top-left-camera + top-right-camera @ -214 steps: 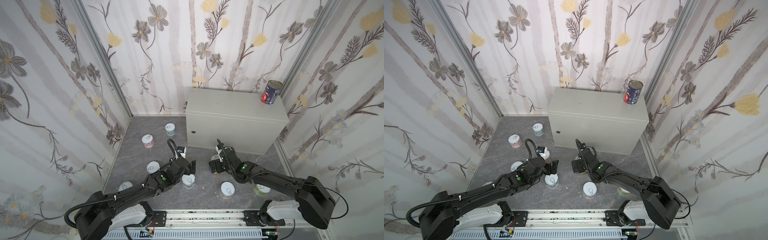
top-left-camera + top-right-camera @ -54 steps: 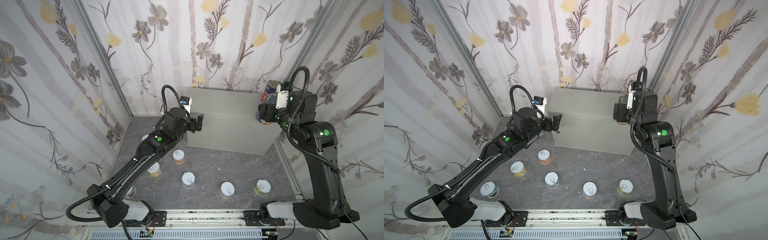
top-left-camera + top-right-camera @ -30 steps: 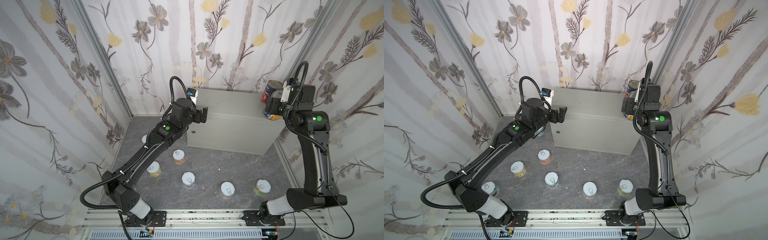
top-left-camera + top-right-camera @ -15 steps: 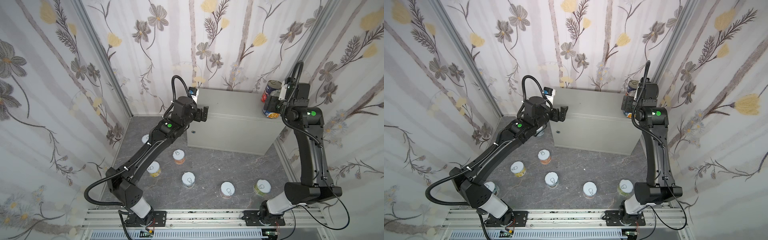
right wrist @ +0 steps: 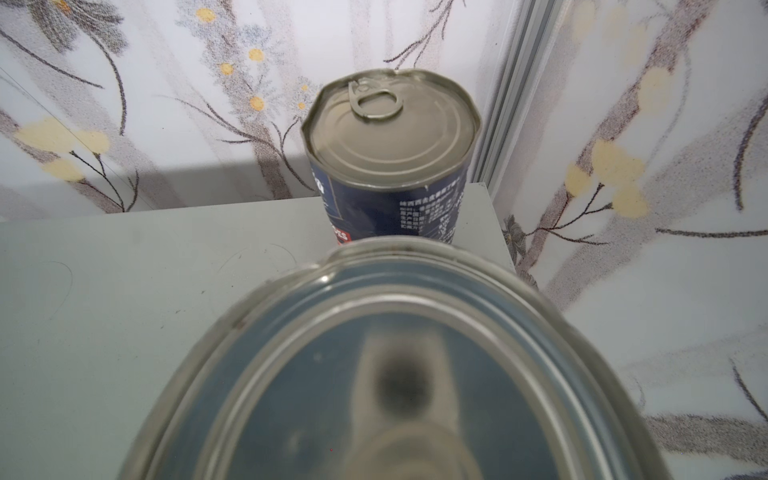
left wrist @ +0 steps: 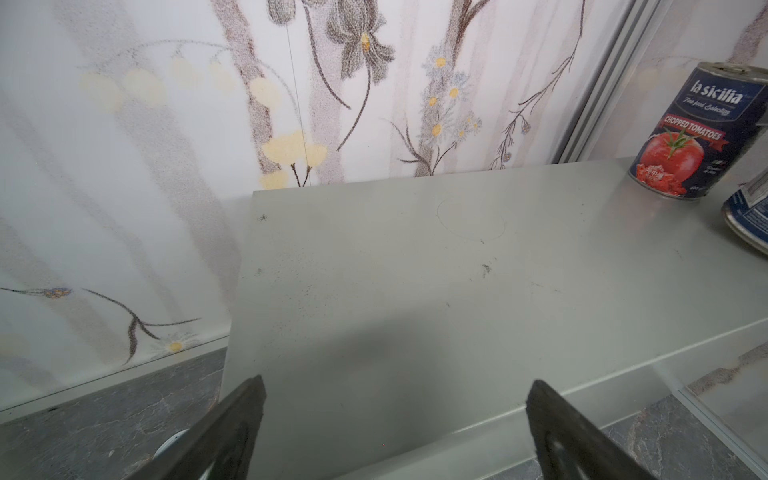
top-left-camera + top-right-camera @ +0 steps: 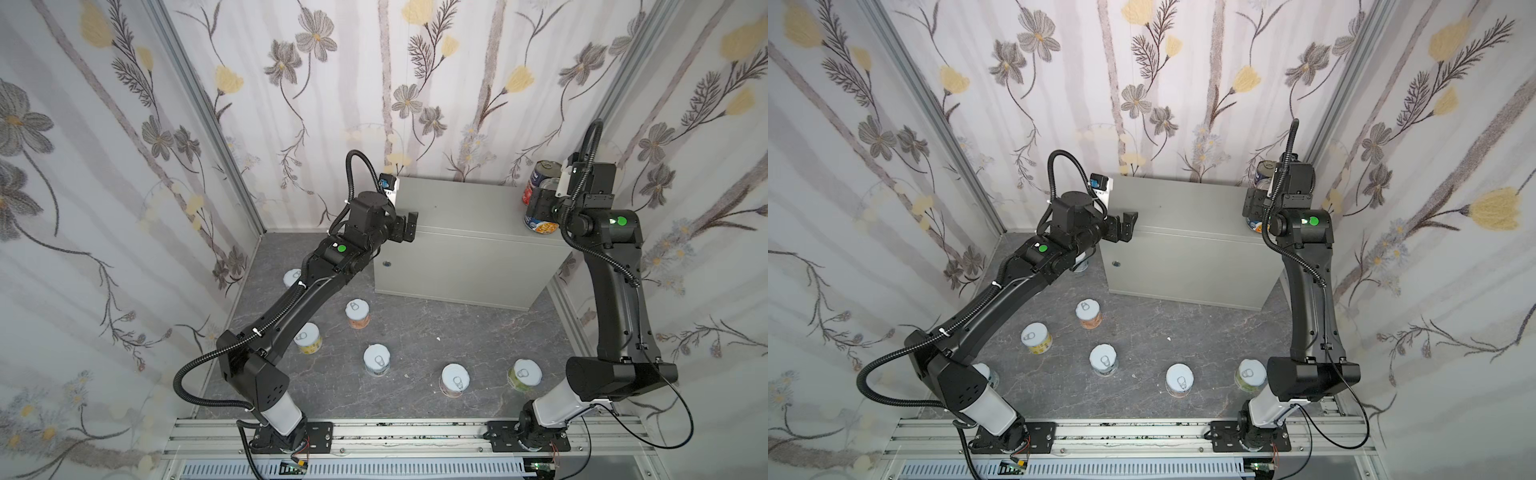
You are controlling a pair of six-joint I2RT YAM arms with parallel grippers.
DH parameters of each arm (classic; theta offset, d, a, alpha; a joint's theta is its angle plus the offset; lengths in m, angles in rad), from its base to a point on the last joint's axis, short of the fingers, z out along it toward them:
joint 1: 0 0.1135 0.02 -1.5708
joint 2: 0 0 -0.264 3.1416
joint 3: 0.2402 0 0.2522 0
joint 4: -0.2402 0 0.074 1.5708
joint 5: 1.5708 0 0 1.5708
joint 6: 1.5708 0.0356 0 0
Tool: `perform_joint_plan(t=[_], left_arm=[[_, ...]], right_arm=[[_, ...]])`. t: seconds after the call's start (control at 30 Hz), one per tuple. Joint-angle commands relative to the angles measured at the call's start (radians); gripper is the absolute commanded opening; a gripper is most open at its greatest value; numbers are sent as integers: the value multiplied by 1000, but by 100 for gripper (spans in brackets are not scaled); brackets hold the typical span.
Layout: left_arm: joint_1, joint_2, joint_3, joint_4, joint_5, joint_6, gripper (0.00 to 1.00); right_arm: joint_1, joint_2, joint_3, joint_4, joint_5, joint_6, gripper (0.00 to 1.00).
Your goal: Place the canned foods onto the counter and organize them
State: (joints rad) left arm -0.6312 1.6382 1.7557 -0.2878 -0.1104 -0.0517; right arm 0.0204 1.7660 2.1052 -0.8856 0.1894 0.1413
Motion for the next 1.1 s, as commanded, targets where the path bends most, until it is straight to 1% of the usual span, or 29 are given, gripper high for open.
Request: perform_joint_plan(t=[0.0,0.03,0.2,0.27,0.43,0.5,0.87,1.07], left_arm=[[2,5,9,24,3,6,100],[2,5,9,24,3,5,100],[1,7,11,24,5,4,100],[2,6,12,24,6,6,100],[2,5,11,25,4,6,100],[2,3,9,23,3,6,100],[1,-6,4,24,8,3,100],[2,-18,-13,24,15,-2,100]], right_arm=[[-2,6,15,139,1,-2,60],[-2,7,15,139,2,-2,62],[-2,12,16,137,2,-9,84],[-2,15,16,137,2,-11,88],[-2,23,16,137,3,-11,94],[-2,24,16,137,2,-15,99],[-2,-5,7,133,1,-15,100],[-2,-51,-71,159,3,-9,100]])
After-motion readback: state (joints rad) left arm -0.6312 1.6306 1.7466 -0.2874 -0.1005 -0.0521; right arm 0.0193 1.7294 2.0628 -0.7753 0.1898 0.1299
